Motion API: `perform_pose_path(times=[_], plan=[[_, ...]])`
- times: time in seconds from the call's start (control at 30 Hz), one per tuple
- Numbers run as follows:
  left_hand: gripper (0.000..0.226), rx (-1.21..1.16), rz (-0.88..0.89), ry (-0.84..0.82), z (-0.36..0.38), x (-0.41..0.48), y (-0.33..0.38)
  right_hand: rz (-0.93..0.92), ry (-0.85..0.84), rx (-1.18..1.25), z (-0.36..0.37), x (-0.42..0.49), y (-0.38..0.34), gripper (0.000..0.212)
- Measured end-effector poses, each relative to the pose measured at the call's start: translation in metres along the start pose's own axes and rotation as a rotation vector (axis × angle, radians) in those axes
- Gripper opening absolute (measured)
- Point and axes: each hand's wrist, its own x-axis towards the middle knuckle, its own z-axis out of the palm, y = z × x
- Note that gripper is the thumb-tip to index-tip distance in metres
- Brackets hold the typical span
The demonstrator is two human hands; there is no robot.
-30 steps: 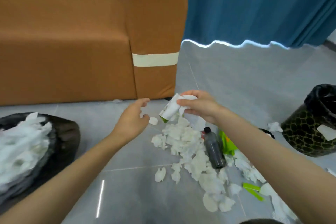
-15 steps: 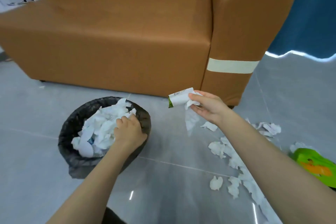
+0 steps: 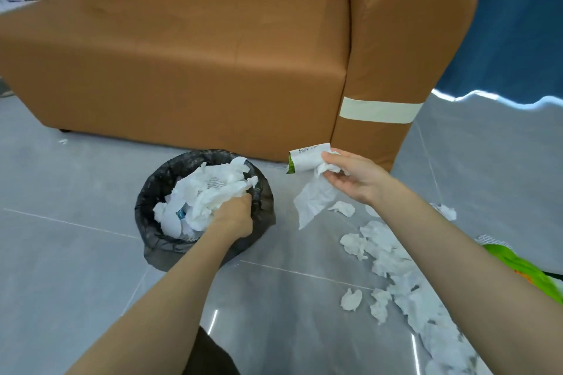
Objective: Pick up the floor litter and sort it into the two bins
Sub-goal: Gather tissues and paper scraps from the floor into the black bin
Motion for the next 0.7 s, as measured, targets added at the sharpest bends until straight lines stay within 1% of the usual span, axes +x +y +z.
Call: perform_pose_path(times=[0.13, 0.23, 0.3, 0.37, 0.47, 0.53, 0.6, 0.67, 0.7], plan=[[0.057, -0.069, 0.248, -0.045, 0.007, -0.007, 0.036, -0.070, -0.044, -0.069, -0.004, -0.008, -0.016, 0.030], [0.061, -0.114, 0.429, -0.121, 0.016, -0.019, 0.063, -0.119, -0.049, -0.018, -0.009, -0.012, -0.027, 0.028], [0.064, -0.120, 0.509, -0.162, 0.021, -0.029, 0.081, -0.117, -0.064, 0.037, -0.012, -0.014, -0.031, 0.025], [0.066, -0.076, 0.580, -0.189, 0.027, -0.036, 0.097, -0.106, -0.068, 0.100, -0.018, -0.017, -0.032, 0.025], [0.067, 0.041, 0.636, -0.190, 0.035, -0.040, 0.110, -0.095, -0.093, 0.194, -0.024, -0.017, -0.032, 0.032], [0.063, 0.136, 0.631, -0.182, 0.036, -0.042, 0.111, -0.113, -0.131, 0.186, -0.028, -0.017, -0.032, 0.036], [0.053, 0.189, 0.605, -0.161, 0.033, -0.041, 0.106, -0.148, -0.119, 0.116, -0.033, -0.015, -0.029, 0.034], [0.044, 0.232, 0.576, -0.124, 0.029, -0.038, 0.098, -0.187, -0.044, 0.016, -0.042, -0.012, -0.022, 0.033], [0.042, 0.266, 0.558, -0.116, 0.026, -0.037, 0.094, -0.205, 0.006, -0.059, -0.047, -0.010, -0.017, 0.029]])
